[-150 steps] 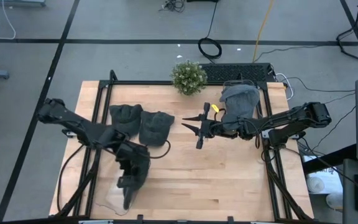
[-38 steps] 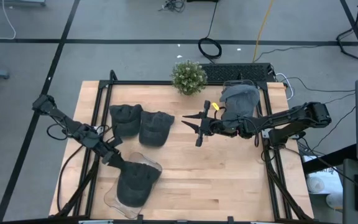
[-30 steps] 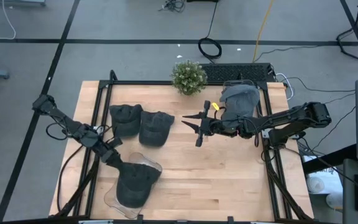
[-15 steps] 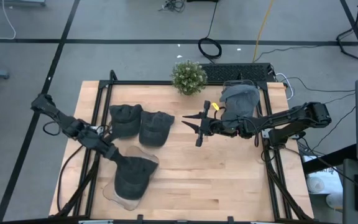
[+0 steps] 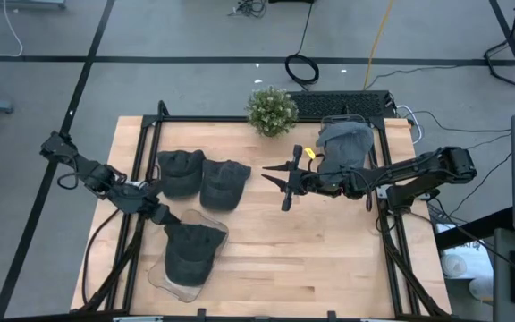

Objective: Pick & Place hat
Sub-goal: Put the right black cap into the bottom transparent bin

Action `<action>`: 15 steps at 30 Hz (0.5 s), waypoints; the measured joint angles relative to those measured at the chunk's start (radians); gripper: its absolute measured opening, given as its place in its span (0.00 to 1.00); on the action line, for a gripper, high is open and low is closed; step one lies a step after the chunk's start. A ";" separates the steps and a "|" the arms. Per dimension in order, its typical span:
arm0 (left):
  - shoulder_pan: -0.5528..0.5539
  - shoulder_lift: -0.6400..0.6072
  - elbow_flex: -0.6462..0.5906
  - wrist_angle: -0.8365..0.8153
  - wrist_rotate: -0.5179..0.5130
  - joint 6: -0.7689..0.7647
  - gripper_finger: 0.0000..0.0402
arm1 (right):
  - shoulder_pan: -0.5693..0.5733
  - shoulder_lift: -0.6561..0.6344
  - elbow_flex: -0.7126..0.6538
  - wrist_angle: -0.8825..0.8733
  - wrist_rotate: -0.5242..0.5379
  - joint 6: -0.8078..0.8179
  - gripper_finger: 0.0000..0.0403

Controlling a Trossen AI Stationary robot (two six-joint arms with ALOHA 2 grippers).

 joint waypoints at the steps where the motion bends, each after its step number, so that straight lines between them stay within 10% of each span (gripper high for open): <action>1: 0.000 0.010 0.023 -0.006 -0.026 0.029 0.94 | 0.000 0.000 0.000 0.000 0.000 0.000 0.19; 9: 0.000 0.157 0.293 0.015 -0.265 0.584 0.91 | 0.000 0.000 0.000 0.000 0.000 0.000 0.19; 15: 0.000 0.226 0.328 0.360 -0.223 0.967 0.94 | 0.000 0.000 0.000 -0.007 0.000 0.000 0.19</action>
